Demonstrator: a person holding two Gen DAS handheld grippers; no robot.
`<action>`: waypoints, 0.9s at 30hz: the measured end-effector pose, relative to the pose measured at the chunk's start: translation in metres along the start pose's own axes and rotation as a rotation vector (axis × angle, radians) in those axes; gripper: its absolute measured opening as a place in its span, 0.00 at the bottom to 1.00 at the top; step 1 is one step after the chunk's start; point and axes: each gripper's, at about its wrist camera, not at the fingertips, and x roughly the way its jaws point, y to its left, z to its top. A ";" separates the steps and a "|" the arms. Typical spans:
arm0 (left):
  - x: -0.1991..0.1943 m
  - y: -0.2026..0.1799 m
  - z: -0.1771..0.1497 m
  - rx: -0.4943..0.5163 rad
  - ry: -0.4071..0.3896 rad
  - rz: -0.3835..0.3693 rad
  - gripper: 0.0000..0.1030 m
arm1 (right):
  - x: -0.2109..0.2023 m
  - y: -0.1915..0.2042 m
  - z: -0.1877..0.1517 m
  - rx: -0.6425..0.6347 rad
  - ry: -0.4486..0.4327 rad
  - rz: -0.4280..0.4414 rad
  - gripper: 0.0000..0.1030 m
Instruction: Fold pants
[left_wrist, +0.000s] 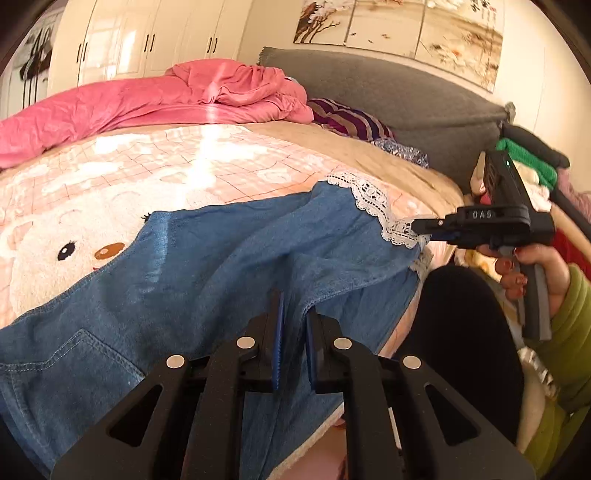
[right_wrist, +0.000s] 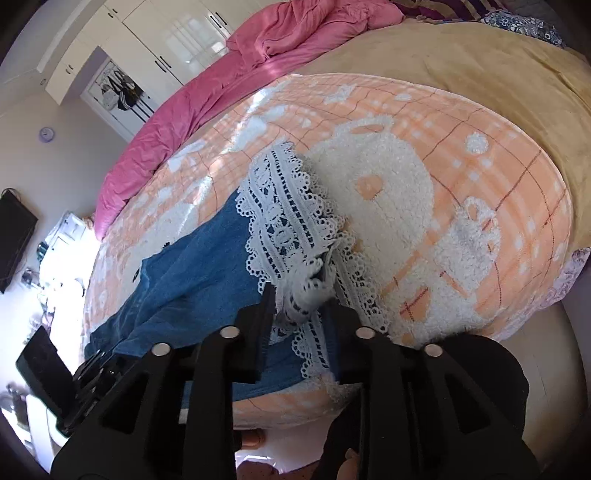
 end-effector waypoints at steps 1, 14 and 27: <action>0.000 -0.003 -0.002 0.011 0.003 0.016 0.09 | -0.001 -0.003 -0.001 0.007 0.002 -0.006 0.37; 0.008 -0.018 -0.014 0.100 0.062 0.074 0.09 | -0.002 -0.010 -0.011 -0.067 0.031 -0.069 0.09; 0.009 -0.025 -0.030 0.157 0.126 0.104 0.09 | -0.003 -0.027 -0.011 -0.099 0.040 -0.158 0.23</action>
